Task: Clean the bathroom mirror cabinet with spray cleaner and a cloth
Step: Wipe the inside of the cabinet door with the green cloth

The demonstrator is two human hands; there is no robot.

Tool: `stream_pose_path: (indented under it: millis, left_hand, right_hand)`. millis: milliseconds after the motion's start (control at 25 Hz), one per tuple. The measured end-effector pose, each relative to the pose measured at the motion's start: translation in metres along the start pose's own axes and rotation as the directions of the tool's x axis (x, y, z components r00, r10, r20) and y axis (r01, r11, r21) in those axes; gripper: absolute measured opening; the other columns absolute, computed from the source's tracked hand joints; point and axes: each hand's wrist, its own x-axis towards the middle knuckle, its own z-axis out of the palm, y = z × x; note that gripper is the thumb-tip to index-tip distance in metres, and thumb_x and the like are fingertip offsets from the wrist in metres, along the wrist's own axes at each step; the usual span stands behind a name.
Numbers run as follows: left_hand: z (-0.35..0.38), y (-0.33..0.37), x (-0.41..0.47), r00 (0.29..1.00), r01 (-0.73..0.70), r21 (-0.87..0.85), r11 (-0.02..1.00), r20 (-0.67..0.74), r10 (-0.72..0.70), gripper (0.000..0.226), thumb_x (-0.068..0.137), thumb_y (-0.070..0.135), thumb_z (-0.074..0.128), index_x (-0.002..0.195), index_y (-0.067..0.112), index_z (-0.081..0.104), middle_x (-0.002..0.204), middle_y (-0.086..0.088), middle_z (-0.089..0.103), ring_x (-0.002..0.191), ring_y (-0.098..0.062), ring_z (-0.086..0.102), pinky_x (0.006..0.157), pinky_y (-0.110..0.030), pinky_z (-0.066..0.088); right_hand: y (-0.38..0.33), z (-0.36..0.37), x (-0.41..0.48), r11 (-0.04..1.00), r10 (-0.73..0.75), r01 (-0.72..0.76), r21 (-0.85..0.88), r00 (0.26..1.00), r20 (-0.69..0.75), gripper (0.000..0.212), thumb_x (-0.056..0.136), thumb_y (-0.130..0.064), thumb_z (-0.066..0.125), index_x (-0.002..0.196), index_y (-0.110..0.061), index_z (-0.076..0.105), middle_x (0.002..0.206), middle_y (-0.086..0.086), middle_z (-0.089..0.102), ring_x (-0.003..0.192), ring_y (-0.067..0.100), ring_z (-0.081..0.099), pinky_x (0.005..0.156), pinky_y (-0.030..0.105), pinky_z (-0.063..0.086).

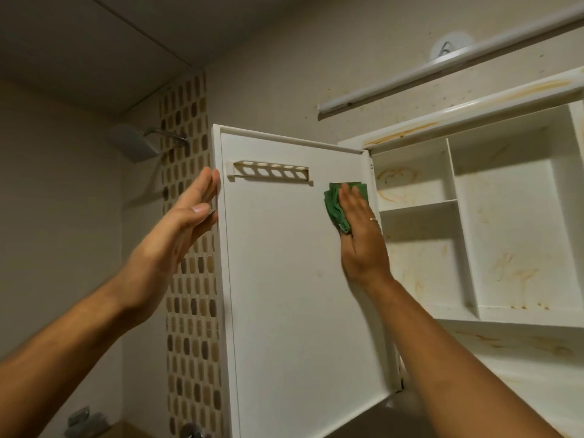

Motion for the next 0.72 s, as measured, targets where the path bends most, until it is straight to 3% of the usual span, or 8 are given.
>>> stream_pose_path:
  millis: [120, 240, 400, 600, 720]
  left_hand:
    - [0.001, -0.001, 0.000, 1.000, -0.003, -0.018, 1.000, -0.011, 0.003, 0.079, 0.089, 0.048, 0.043, 0.162, 0.030, 0.018, 0.163, 0.025, 0.031, 0.147, 0.007, 0.031, 0.123, -0.032, 0.022]
    - [0.000, 0.000, 0.000, 1.000, 0.004, -0.042, 0.999, -0.004, -0.004, 0.078, 0.090, 0.045, 0.041, 0.162, 0.030, 0.018, 0.163, 0.025, 0.031, 0.147, 0.007, 0.031, 0.124, -0.032, 0.022]
    - [0.004, 0.005, -0.001, 1.000, 0.015, -0.042, 0.999, 0.011, -0.015, 0.088, 0.083, 0.054, 0.044, 0.163, 0.028, 0.016, 0.165, 0.022, 0.027, 0.149, 0.005, 0.029, 0.127, -0.035, 0.020]
    - [0.004, 0.010, -0.004, 0.999, 0.033, -0.056, 0.998, 0.001, -0.033, 0.091, 0.083, 0.056, 0.044, 0.163, 0.025, 0.015, 0.166, 0.019, 0.025, 0.149, 0.004, 0.029, 0.128, -0.038, 0.019]
    - [0.007, 0.005, -0.011, 1.000, 0.016, -0.091, 0.996, -0.003, -0.017, 0.088, 0.084, 0.055, 0.044, 0.163, 0.026, 0.015, 0.166, 0.019, 0.026, 0.149, 0.004, 0.028, 0.128, -0.038, 0.018]
  right_hand:
    - [0.002, 0.007, -0.030, 0.988, 0.100, -0.095, 0.122, 0.994, -0.035, 0.070, 0.098, 0.011, 0.041, 0.160, -0.021, 0.032, 0.166, -0.013, 0.026, 0.155, 0.003, 0.013, 0.127, 0.038, 0.017]
    - [0.015, 0.008, -0.088, 0.983, 0.141, -0.139, 0.123, 0.990, -0.011, 0.069, 0.100, 0.011, 0.043, 0.160, -0.021, 0.030, 0.167, -0.013, 0.025, 0.156, 0.008, 0.013, 0.127, 0.046, 0.018]
    - [-0.014, 0.018, -0.097, 0.947, 0.269, -0.252, 0.198, 0.961, -0.064, 0.058, 0.105, -0.006, 0.045, 0.159, -0.024, 0.032, 0.166, -0.017, 0.024, 0.156, 0.006, 0.011, 0.126, 0.050, 0.019]
    - [-0.137, 0.059, -0.083, 0.995, 0.020, -0.020, 0.096, 1.000, 0.000, 0.067, 0.102, -0.011, 0.044, 0.162, -0.030, 0.020, 0.169, -0.015, 0.012, 0.157, 0.010, -0.001, 0.128, 0.049, 0.010]
    - [-0.147, 0.060, -0.108, 0.991, -0.082, 0.074, 0.115, 0.994, 0.070, 0.070, 0.099, -0.007, 0.046, 0.162, -0.024, 0.022, 0.170, -0.012, 0.013, 0.158, 0.015, 0.000, 0.127, 0.051, 0.010]
